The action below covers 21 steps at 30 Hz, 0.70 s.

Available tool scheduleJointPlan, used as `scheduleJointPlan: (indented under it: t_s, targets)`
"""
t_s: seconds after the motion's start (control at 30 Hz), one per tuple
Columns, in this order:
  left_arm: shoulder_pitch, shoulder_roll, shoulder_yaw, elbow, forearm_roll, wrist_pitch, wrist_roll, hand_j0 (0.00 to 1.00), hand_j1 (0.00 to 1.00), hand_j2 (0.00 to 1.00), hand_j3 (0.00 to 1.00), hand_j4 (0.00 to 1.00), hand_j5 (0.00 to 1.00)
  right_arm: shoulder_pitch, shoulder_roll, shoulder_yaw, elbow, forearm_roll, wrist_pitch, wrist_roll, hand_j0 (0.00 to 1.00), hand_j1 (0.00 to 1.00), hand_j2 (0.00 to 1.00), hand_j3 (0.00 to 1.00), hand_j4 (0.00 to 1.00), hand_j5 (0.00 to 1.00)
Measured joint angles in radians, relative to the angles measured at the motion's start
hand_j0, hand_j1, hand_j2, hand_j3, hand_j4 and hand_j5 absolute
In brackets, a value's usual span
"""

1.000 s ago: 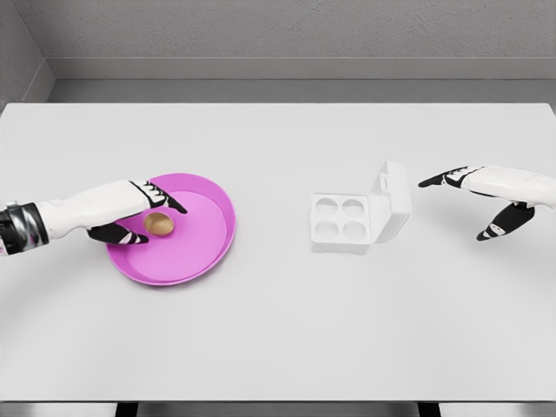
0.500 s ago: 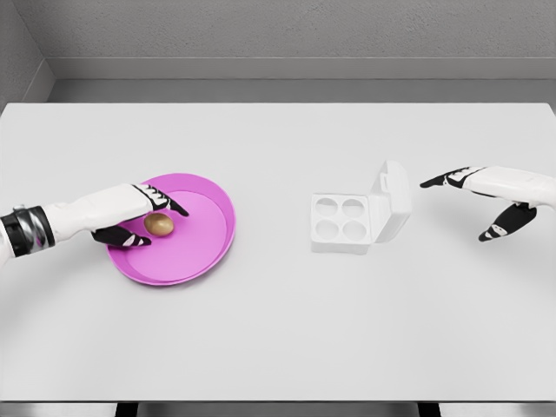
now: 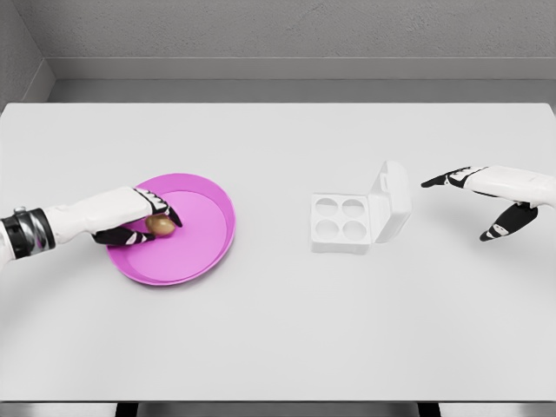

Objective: Pack egg into the box and close the box lid

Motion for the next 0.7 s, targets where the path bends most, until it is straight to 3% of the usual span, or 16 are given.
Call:
scheduleJointPlan:
  t_s: [0.47, 0.7]
  targets:
    - [-0.002, 0.003, -0.014, 0.009, 0.022, -0.001, -0.016, 0.34, 0.34, 0.34, 0.34, 0.34, 0.34, -0.002, 0.002, 0.000, 0.001, 0.000, 0.000, 0.000, 1.00, 1.00, 1.00, 1.00, 1.00, 1.00]
    - [-0.020, 0.002, -0.006, -0.022, 0.060, -0.001, -0.055, 0.33, 0.33, 0.33, 0.33, 0.33, 0.33, -0.002, 0.006, 0.000, 0.002, 0.000, 0.000, 0.000, 1.00, 1.00, 1.00, 1.00, 1.00, 1.00]
